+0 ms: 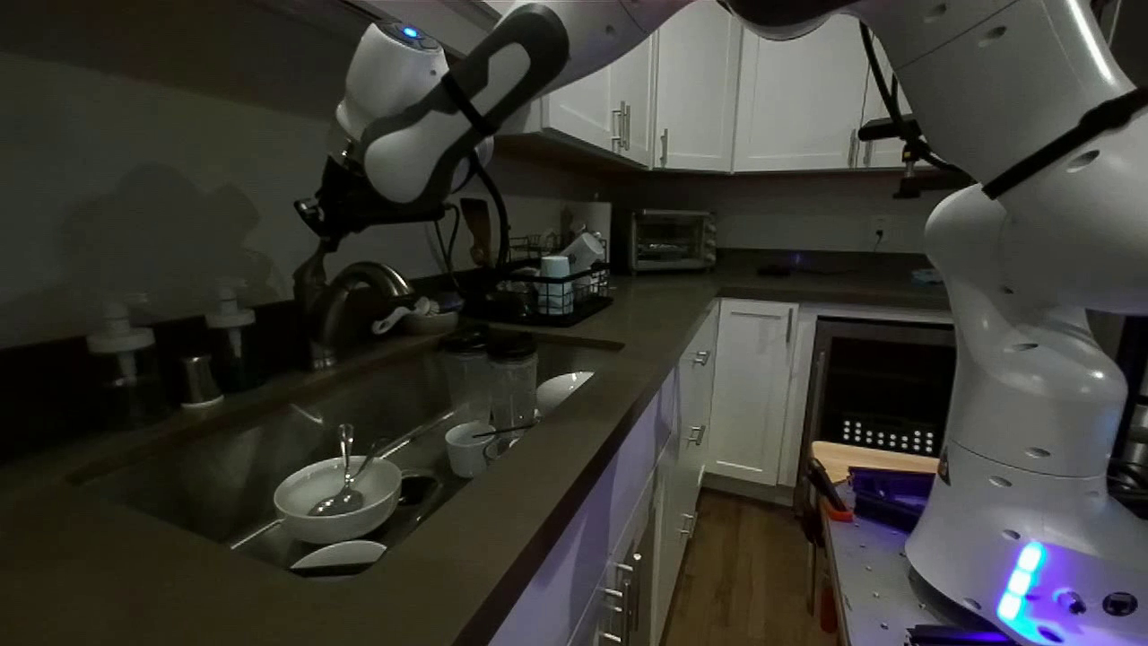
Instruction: Lift up the faucet.
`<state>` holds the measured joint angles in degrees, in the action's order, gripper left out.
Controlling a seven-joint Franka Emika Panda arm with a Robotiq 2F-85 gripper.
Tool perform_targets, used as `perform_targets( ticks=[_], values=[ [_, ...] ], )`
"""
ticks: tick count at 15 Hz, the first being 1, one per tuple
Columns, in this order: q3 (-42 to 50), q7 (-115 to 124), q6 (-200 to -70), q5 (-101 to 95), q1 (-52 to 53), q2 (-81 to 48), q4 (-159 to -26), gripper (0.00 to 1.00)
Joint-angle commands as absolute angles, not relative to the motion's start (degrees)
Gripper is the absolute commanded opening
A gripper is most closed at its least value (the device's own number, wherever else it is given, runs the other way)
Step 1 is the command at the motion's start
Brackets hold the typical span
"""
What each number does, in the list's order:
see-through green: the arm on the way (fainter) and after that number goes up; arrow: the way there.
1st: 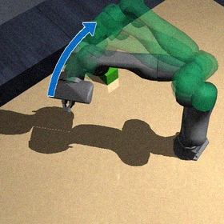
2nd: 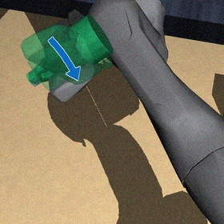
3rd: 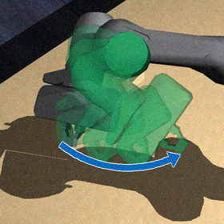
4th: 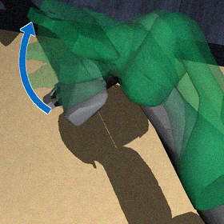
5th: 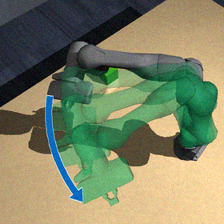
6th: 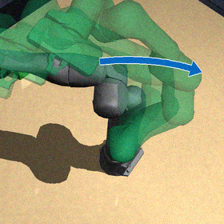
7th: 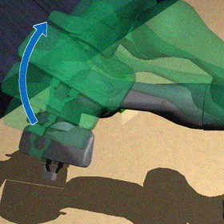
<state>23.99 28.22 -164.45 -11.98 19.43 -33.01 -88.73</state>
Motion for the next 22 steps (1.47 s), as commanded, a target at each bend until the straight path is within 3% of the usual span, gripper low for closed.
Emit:
perform_targets(
  ticks=[1, 13, 22],
  values=[
    [26.44, 29.76, -164.94, -12.66, 19.38, -34.99, -84.51, 0.0],
    [27.74, 28.62, -163.3, -11.71, 17.48, -36.87, -78.91, 0.0],
    [28.53, 29.26, -162.52, -12.22, 19.71, -35.45, -82.77, 0.0]
  ],
)
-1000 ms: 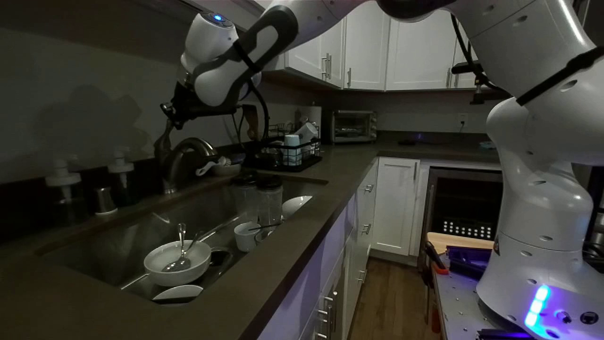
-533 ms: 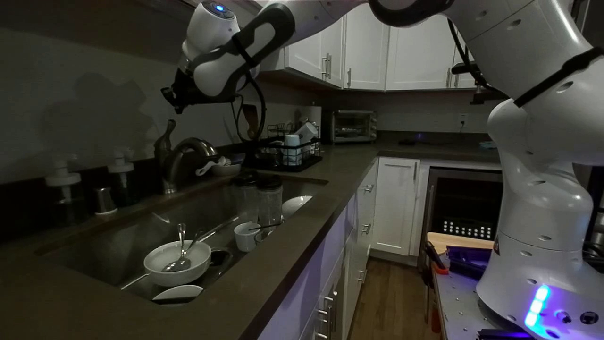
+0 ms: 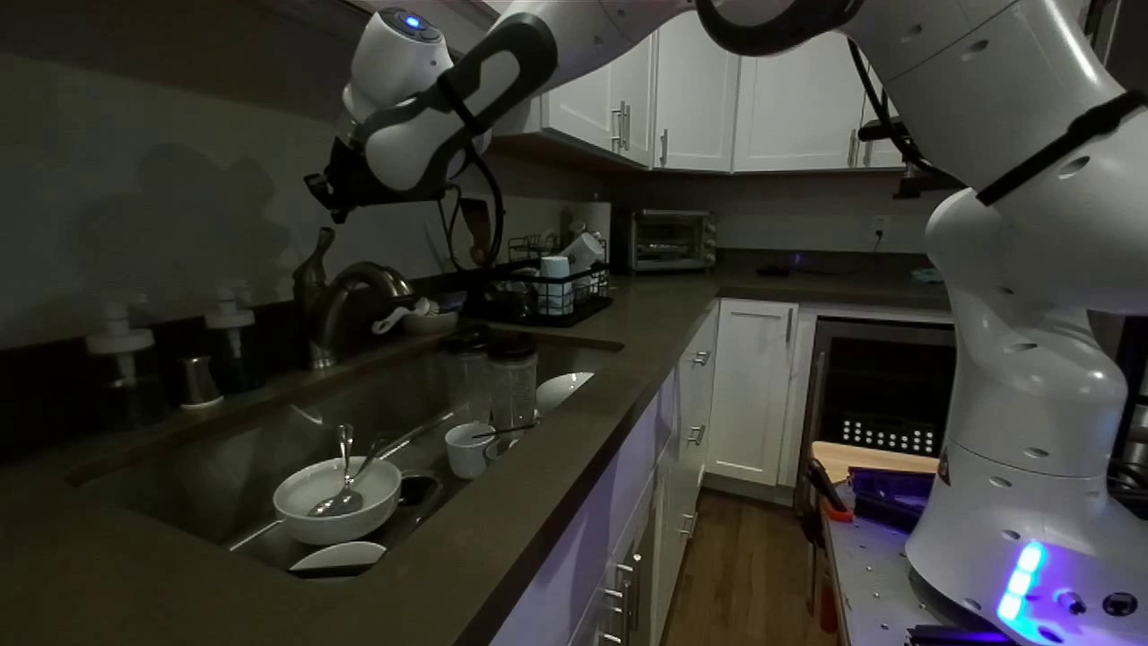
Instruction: Lift up the faucet.
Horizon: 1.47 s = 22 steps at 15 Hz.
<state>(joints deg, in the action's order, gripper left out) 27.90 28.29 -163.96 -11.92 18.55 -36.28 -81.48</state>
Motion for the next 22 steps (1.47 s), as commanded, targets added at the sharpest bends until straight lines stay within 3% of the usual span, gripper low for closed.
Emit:
perform_targets(
  ticks=[1, 22],
  values=[
    [28.35, 28.98, -162.08, -12.1, 19.77, -35.24, -83.08, 0.0],
    [15.19, 23.8, -148.75, -11.82, 9.62, -31.76, -80.27, 0.0]
  ],
)
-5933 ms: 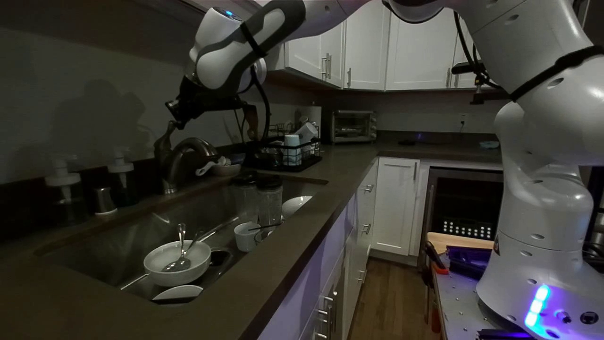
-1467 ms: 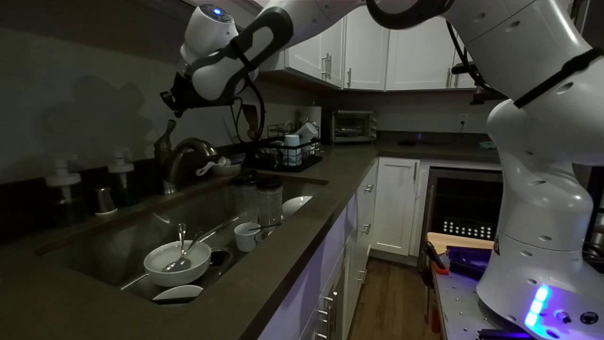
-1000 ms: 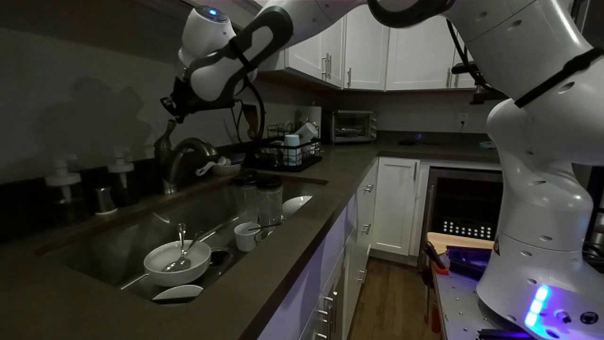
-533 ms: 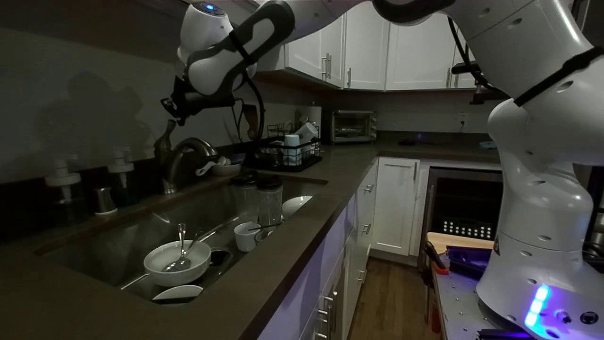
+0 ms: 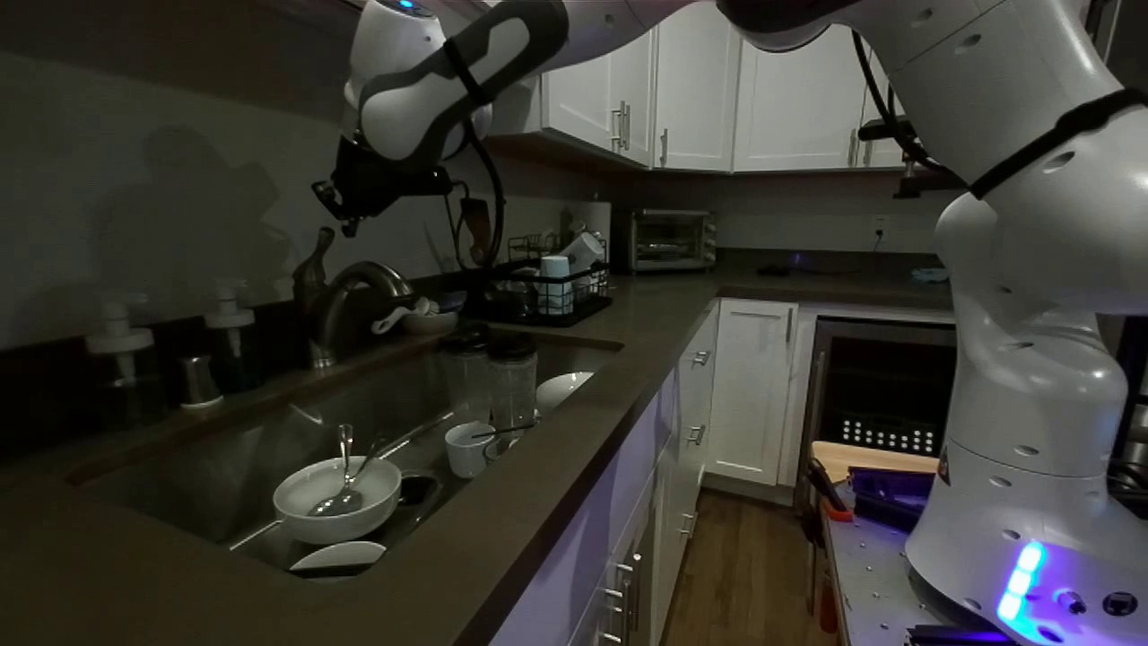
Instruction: Lift up the faucet.
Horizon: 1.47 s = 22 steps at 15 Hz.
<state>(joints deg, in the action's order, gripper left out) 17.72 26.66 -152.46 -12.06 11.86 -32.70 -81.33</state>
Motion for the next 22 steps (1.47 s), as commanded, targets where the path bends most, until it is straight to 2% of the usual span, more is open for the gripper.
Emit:
perform_targets(
  ticks=[1, 10, 22],
  values=[
    [14.7, 23.41, -148.07, -11.73, 9.07, -31.92, -79.78, 0.0],
    [10.0, 19.76, -146.46, -10.33, 6.06, -31.56, -79.55, 0.0],
    [8.1, 19.16, -145.27, -10.36, 6.15, -31.18, -80.21, 0.0]
  ],
)
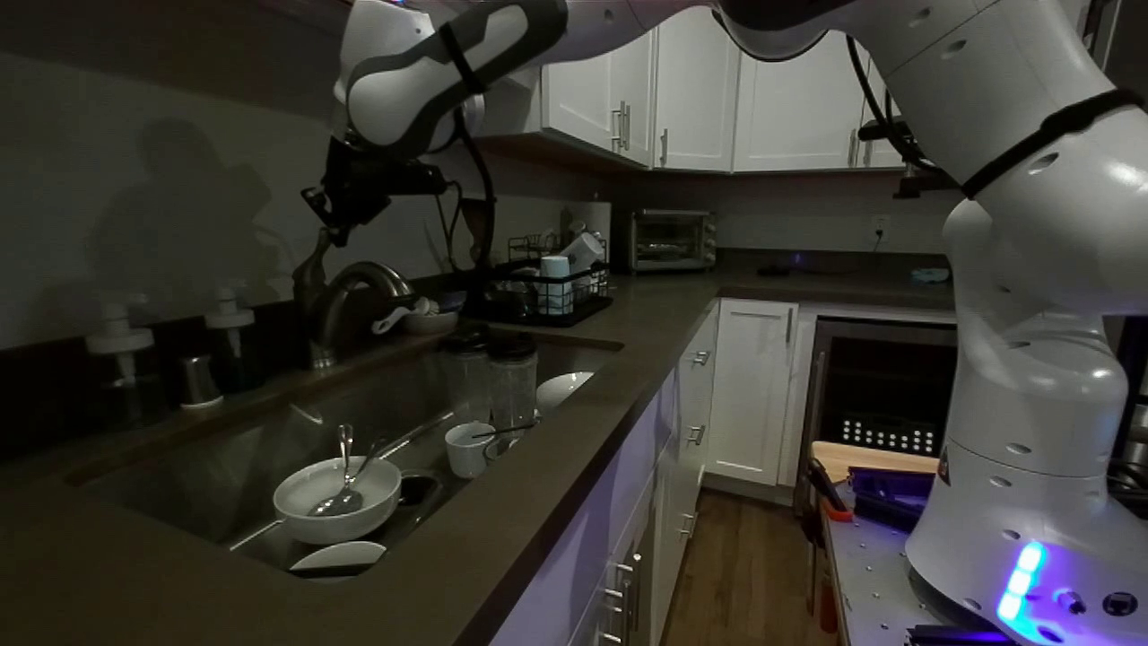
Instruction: Lift up the faucet.
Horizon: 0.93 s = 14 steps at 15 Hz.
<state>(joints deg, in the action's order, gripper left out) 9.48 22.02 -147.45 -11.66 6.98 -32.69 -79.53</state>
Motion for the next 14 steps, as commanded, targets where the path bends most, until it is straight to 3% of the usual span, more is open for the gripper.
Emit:
perform_targets(
  ticks=[1, 14],
  values=[
    [8.18, 19.39, -145.42, -10.47, 6.24, -31.28, -80.15, 0.0],
    [10.84, 22.61, -154.08, -13.13, 8.11, -32.4, -80.83, 0.0]
  ],
)
